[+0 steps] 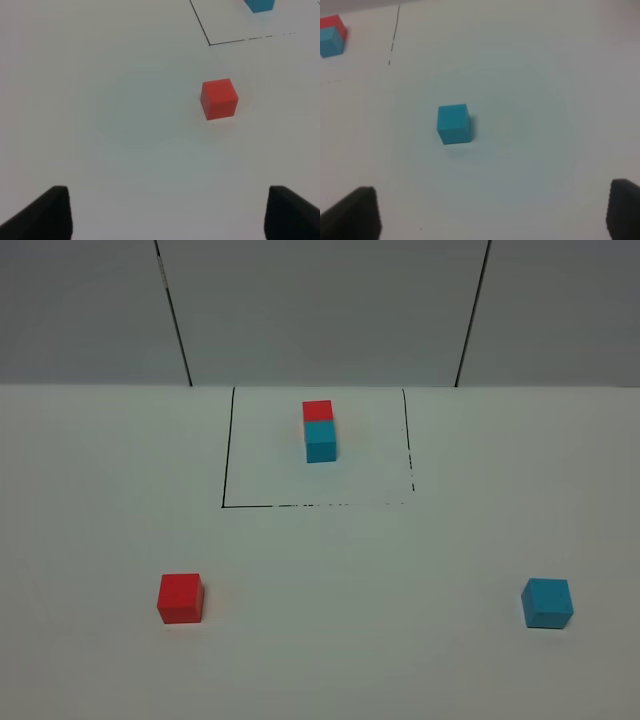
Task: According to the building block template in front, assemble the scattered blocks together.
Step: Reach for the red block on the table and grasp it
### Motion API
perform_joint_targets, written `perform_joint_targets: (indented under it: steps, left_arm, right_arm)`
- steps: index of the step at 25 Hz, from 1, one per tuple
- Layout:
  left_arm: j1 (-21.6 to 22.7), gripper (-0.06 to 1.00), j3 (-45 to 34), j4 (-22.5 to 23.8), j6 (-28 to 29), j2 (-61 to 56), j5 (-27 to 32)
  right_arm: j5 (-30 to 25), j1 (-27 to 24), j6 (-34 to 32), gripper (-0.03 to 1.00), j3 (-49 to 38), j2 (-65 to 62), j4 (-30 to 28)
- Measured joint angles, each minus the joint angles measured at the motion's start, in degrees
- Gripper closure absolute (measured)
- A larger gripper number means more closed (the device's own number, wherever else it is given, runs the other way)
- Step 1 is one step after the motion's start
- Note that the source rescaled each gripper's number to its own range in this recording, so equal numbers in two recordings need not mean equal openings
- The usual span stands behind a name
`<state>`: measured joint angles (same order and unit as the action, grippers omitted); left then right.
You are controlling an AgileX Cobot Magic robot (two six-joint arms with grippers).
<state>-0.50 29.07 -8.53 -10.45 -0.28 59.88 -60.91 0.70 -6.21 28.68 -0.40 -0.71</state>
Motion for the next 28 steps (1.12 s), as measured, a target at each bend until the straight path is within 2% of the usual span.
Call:
perform_joint_targets:
  steps: [28]
  left_arm:
    - [0.0,0.25,0.0,0.0,-0.05,0.0,0.0]
  right_arm:
    - [0.0,0.0,0.0,0.16,0.0,0.0,0.0]
